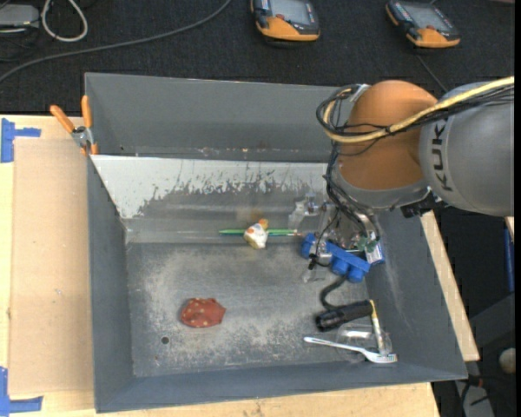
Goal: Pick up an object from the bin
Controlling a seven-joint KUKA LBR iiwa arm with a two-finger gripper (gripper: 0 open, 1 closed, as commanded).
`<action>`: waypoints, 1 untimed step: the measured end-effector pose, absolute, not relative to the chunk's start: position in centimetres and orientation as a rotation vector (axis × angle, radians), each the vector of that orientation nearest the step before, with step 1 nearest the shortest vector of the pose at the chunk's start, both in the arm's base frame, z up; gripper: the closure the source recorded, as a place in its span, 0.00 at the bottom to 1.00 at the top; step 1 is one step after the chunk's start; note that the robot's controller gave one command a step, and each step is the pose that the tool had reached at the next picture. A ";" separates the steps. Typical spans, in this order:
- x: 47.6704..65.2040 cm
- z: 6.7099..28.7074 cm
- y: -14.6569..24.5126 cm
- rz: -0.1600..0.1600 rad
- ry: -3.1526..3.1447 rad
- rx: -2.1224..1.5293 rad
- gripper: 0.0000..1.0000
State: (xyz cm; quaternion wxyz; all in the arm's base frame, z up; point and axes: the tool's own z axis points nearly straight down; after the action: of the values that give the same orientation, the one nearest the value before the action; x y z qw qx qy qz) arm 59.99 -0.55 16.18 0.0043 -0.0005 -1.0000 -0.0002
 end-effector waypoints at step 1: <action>60.2 16.7 -0.6 0.000 -3.141 -0.002 0.00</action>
Offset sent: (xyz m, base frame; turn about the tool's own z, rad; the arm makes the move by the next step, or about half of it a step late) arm 0.0161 -0.1130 -0.0918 0.0334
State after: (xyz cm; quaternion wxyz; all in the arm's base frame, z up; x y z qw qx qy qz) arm 60.15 -0.56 16.66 0.0004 -0.0006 -1.0000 -0.0001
